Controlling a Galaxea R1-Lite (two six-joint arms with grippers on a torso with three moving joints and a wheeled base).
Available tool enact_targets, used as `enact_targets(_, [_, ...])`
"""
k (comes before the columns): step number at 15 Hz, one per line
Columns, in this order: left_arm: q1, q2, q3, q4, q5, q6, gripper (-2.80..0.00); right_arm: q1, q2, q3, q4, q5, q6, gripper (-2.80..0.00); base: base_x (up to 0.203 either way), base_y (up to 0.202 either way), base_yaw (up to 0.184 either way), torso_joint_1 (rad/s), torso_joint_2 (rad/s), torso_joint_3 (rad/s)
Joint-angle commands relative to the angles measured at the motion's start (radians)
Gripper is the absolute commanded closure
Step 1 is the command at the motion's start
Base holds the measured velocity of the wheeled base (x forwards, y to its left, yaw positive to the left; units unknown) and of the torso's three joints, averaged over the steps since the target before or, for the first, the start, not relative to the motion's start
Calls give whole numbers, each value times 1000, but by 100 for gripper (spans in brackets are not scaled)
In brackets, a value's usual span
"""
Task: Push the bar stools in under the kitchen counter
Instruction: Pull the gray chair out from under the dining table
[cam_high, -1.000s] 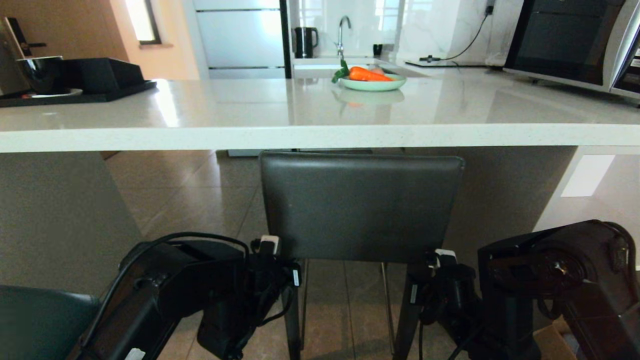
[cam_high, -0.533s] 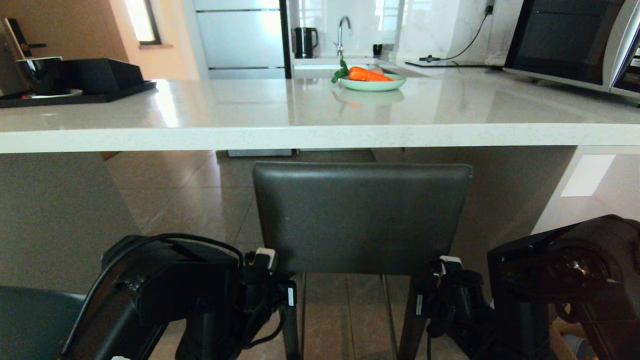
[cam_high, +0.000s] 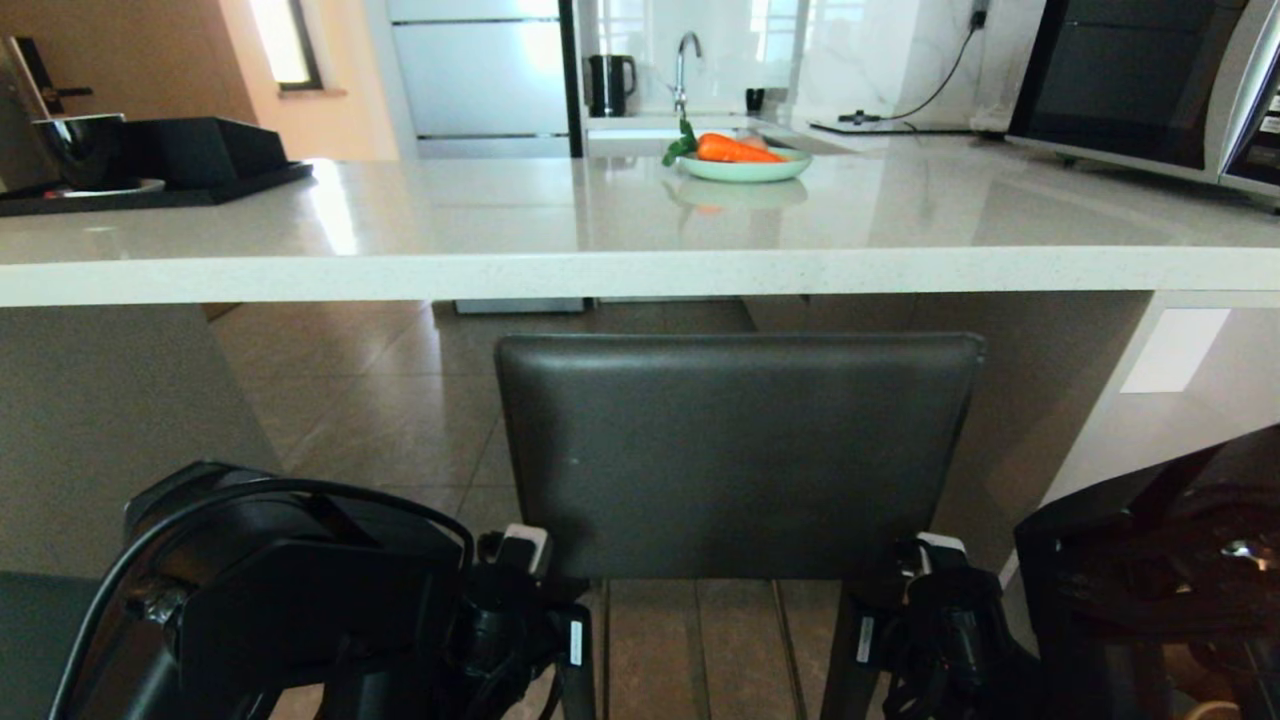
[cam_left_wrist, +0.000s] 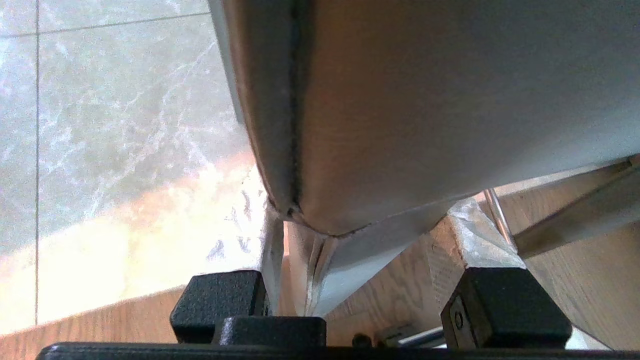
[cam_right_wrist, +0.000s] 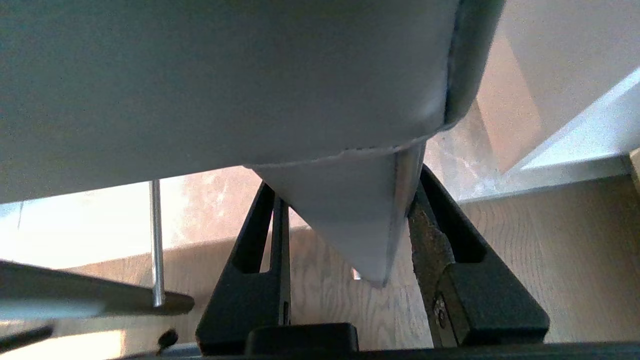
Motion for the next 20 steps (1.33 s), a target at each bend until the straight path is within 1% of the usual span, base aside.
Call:
enact_targets(1, [-7, 6, -12, -13, 7, -1, 0, 12, -25, 11, -11, 3, 6, 0, 0, 0, 0, 0, 0, 0])
enact_targets(3, [-1, 47, -54, -13, 35, 1, 0, 13, -19, 4, -11, 4, 5, 0, 0, 0, 0, 0, 0, 0])
enact_targets(5, [20, 72, -91, -13, 53, 1, 0, 12, -17, -1, -11, 5, 4, 0, 0, 0, 0, 0, 0, 0])
enact_targets(7, [23, 90, -104, -13, 55, 2, 0, 12, -9, -2, -11, 5, 4, 0, 0, 0, 0, 0, 0, 0])
enact_targets(9, [16, 98, -110, -13, 73, 2, 0, 12, -7, -4, -11, 4, 4, 0, -49, 0, -1, 3, -1, 1])
enact_targets(12, [13, 91, -109, -13, 78, 1, 0, 12, -8, -2, -11, 3, 6, 0, -186, 0, -1, 4, 3, 4])
enact_targets(15, [0, 90, -103, -13, 107, 1, 0, 12, -8, 1, -11, 1, 6, 0, -191, 0, -1, 2, 2, 5])
enact_targets(20, [-3, 83, -102, -13, 110, 2, 0, 13, -11, 8, -11, -6, 7, 0, -194, 0, -1, 3, 2, 3])
